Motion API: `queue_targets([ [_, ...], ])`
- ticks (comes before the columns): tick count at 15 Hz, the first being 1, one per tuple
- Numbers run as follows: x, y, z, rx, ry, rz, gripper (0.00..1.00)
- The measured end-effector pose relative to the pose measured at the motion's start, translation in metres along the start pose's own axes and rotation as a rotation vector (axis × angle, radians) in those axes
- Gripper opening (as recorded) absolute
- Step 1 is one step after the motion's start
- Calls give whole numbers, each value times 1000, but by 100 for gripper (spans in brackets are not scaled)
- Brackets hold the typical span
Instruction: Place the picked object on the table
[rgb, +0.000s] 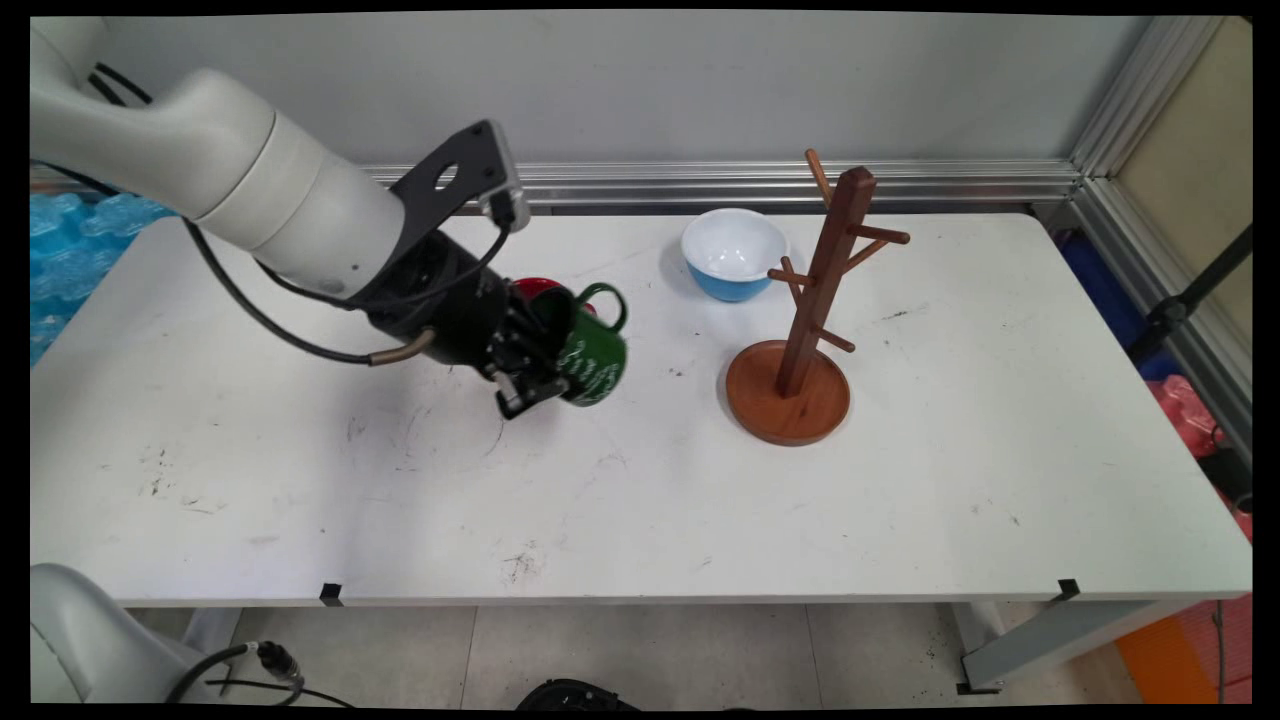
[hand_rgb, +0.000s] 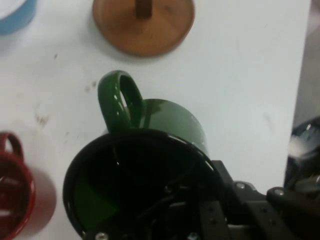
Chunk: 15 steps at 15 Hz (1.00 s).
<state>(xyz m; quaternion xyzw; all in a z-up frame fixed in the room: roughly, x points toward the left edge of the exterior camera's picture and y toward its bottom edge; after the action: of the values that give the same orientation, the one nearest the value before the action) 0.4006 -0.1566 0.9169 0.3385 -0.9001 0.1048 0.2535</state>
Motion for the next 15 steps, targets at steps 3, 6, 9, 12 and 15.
queue_targets([
  [3,-9,-3,3,24,-75,36,0],
  [6,-15,-7,10,44,-145,79,0],
  [9,-20,-10,17,58,-204,113,0],
  [12,-24,-11,28,72,-261,139,0],
  [15,-25,-10,39,86,-316,156,0],
])
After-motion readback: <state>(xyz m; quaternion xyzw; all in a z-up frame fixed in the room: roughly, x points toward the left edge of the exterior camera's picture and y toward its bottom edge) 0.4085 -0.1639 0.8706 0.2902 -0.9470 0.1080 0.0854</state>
